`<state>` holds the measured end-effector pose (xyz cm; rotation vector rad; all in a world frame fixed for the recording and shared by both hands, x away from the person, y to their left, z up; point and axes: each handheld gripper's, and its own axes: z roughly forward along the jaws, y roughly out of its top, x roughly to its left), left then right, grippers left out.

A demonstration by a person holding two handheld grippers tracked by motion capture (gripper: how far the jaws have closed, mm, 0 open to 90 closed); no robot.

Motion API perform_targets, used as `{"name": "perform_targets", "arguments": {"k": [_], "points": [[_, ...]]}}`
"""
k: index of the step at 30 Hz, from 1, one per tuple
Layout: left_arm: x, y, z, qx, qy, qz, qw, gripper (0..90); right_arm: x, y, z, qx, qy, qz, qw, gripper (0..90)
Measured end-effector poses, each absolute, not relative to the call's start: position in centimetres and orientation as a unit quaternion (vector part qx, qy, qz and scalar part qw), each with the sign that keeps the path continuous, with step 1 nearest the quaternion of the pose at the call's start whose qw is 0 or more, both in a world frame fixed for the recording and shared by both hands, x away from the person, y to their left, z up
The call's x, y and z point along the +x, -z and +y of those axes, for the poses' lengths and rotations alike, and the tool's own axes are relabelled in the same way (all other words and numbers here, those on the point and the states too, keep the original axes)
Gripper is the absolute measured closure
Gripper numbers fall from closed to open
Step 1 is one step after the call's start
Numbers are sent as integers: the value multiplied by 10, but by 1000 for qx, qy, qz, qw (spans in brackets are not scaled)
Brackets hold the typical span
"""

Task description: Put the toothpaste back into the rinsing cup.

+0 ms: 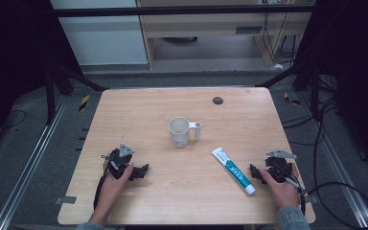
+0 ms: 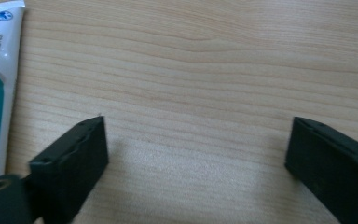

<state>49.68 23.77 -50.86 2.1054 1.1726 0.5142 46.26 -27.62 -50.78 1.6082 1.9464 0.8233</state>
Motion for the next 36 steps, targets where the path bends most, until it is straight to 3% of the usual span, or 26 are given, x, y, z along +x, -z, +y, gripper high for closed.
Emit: {"name": "perform_targets", "arguments": {"k": [12, 21, 36], "points": [[496, 509, 238, 806, -197, 448, 332, 0, 450, 453, -255, 531, -274, 775, 207, 199], [496, 509, 238, 806, -197, 448, 332, 0, 460, 415, -222, 494, -257, 809, 189, 255], [496, 509, 238, 807, -197, 447, 331, 0, 501, 416, -171, 469, -207, 846, 144, 314]]}}
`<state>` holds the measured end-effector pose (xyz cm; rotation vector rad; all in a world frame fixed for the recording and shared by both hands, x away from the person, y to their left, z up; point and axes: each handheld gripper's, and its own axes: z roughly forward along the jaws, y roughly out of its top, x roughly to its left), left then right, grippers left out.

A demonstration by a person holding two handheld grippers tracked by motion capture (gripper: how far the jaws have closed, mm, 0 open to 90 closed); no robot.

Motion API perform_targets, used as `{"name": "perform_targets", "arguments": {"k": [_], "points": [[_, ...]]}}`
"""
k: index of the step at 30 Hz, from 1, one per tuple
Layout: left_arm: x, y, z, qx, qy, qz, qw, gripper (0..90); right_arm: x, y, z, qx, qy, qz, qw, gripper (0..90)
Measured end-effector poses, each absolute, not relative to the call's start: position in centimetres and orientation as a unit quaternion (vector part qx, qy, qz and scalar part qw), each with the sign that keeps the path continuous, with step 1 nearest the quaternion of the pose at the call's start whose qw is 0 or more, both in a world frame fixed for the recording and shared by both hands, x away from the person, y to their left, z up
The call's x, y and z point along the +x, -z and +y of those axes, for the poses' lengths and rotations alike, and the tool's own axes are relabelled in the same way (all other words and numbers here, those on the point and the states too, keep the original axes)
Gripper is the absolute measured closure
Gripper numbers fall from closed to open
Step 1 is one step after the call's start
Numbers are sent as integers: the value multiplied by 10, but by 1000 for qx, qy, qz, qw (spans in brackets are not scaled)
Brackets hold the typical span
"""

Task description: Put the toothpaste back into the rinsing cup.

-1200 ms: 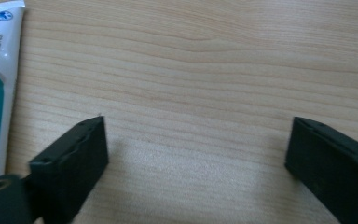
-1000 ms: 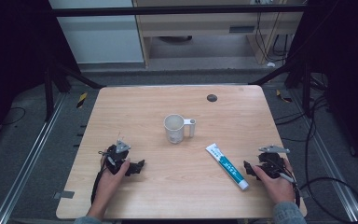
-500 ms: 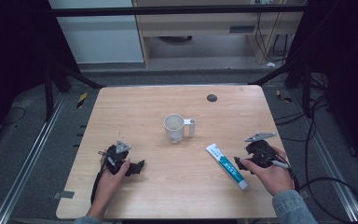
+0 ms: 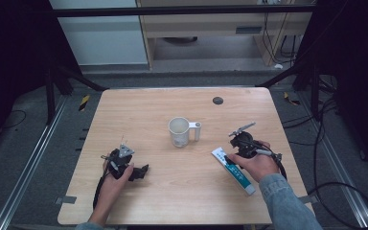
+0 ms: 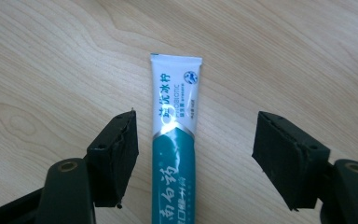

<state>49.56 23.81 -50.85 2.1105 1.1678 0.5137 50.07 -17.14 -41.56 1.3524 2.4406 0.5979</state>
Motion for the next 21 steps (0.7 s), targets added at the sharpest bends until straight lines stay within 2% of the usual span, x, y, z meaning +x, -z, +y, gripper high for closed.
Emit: {"name": "perform_targets", "arguments": {"k": [13, 21], "points": [[496, 509, 238, 807, -197, 447, 332, 0, 516, 439, -153, 459, -174, 864, 114, 432], [496, 509, 238, 807, -197, 447, 333, 0, 519, 452, -154, 466, -156, 866, 98, 419]]}}
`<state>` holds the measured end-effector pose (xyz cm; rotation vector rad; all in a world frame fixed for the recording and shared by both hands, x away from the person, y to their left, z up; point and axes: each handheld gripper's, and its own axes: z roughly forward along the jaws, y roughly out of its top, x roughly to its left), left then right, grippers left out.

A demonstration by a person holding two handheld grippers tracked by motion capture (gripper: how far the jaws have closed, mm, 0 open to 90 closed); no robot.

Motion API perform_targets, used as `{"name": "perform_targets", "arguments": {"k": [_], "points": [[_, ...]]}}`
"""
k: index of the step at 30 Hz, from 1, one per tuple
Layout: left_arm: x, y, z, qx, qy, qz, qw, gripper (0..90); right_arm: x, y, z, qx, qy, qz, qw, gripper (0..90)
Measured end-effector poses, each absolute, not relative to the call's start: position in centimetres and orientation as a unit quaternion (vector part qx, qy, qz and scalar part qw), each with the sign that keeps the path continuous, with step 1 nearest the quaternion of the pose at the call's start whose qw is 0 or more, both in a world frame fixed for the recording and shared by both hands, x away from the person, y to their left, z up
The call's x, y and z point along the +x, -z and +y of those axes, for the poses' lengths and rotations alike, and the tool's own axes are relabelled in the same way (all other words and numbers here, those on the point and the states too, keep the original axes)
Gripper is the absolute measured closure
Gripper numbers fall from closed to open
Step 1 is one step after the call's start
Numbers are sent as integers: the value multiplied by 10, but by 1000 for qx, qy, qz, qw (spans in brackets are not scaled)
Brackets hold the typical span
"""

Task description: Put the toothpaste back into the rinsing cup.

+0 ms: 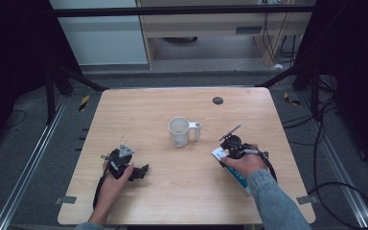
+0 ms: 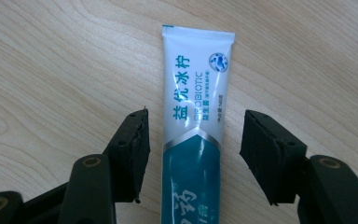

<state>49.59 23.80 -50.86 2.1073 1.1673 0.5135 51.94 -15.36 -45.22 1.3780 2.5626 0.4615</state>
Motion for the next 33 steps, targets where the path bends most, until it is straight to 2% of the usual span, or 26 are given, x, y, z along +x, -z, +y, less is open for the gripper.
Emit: {"name": "perform_targets", "arguments": {"k": [9, 33], "points": [[496, 509, 238, 807, -196, 447, 333, 0, 521, 461, -151, 468, -140, 868, 87, 418], [496, 509, 238, 807, -195, 447, 333, 0, 528, 470, -155, 477, -133, 866, 71, 492]]}}
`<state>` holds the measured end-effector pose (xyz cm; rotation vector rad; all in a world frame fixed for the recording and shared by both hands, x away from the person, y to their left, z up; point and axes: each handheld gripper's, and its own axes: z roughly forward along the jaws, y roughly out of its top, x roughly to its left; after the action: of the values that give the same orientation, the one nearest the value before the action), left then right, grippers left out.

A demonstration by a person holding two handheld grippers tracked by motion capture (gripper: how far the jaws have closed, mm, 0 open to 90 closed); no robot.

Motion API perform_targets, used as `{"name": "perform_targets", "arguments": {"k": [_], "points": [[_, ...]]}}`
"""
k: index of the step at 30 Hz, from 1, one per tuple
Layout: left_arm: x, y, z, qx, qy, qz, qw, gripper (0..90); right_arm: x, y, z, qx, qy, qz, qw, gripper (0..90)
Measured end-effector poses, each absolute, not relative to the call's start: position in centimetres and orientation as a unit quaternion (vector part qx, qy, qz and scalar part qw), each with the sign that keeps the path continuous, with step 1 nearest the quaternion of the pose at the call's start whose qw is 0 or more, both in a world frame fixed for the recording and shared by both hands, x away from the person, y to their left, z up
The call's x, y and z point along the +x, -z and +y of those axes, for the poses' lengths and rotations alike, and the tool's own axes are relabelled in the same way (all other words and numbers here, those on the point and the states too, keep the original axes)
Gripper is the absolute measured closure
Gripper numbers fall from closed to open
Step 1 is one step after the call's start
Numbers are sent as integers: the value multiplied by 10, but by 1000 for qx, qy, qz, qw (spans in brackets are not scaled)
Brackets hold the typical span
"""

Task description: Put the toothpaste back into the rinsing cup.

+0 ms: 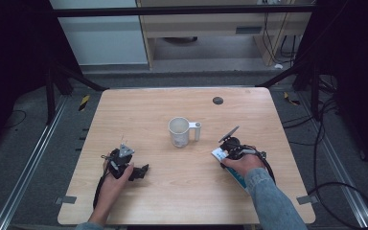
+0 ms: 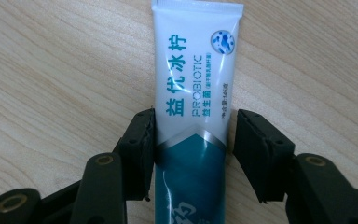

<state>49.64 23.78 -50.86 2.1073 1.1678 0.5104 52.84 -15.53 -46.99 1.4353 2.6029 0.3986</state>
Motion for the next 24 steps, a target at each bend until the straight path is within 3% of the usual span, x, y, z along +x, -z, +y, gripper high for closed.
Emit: {"name": "perform_targets", "arguments": {"k": [18, 22, 23, 24], "points": [[497, 509, 238, 807, -196, 447, 333, 0, 528, 467, -154, 476, -125, 867, 73, 625], [497, 509, 238, 807, -196, 447, 333, 0, 528, 465, -154, 481, -125, 865, 71, 680], [497, 509, 238, 807, -196, 447, 333, 0, 528, 462, -155, 482, -133, 863, 76, 746], [497, 509, 238, 807, -196, 446, 333, 0, 527, 460, -156, 483, -138, 861, 76, 756]]}}
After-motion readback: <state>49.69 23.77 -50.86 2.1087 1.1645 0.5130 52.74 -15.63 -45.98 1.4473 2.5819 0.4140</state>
